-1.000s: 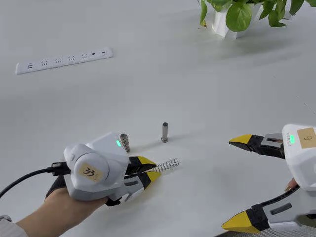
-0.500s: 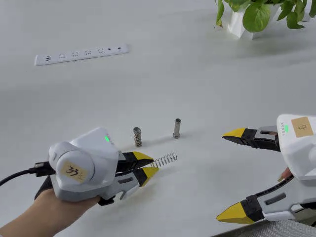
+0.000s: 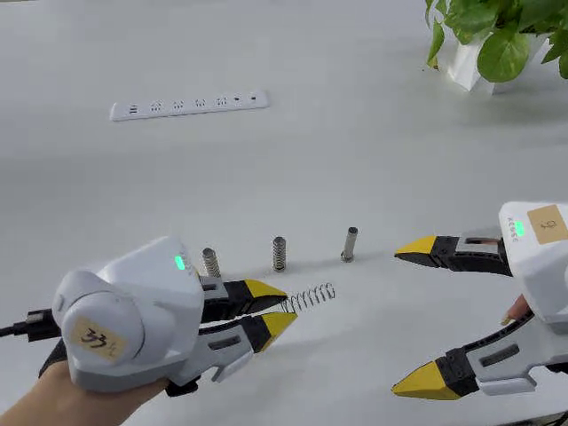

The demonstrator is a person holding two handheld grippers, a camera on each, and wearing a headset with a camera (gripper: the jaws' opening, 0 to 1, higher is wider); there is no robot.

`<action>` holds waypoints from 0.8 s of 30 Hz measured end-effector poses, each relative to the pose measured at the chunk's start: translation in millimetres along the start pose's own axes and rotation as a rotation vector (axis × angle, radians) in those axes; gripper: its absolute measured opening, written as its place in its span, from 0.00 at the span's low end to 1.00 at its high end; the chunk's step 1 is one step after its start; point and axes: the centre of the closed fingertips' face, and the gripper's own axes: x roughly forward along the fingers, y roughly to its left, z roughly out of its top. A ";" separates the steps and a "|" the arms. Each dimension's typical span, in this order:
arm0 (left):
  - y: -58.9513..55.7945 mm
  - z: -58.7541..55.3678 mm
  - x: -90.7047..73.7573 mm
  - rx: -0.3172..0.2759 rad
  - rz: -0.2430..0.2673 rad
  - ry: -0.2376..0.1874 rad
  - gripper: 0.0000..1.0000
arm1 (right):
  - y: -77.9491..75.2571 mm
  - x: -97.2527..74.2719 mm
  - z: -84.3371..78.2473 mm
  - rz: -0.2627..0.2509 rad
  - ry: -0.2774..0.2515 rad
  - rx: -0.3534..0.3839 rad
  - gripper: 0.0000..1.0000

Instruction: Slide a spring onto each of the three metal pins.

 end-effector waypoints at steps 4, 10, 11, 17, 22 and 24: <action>-4.6 0.1 -9.5 -0.010 0.008 -0.012 0.06 | 3.6 4.9 13.1 0.033 -0.007 -0.029 0.76; -9.2 0.3 -18.2 -0.021 0.014 -0.027 0.06 | 6.4 10.7 35.9 0.079 -0.056 -0.050 0.65; -10.2 0.3 -19.3 -0.021 0.014 -0.029 0.06 | 6.8 12.4 37.6 0.089 -0.051 -0.056 0.62; -13.4 2.0 -21.5 -0.021 0.007 -0.039 0.06 | 13.4 17.5 40.1 0.139 -0.026 -0.135 0.50; -17.5 4.5 -21.9 -0.022 -0.001 -0.049 0.06 | 17.0 19.2 44.2 0.168 -0.044 -0.175 0.38; -19.3 4.2 -21.6 -0.019 -0.007 -0.048 0.06 | 17.4 20.4 43.0 0.174 -0.036 -0.191 0.34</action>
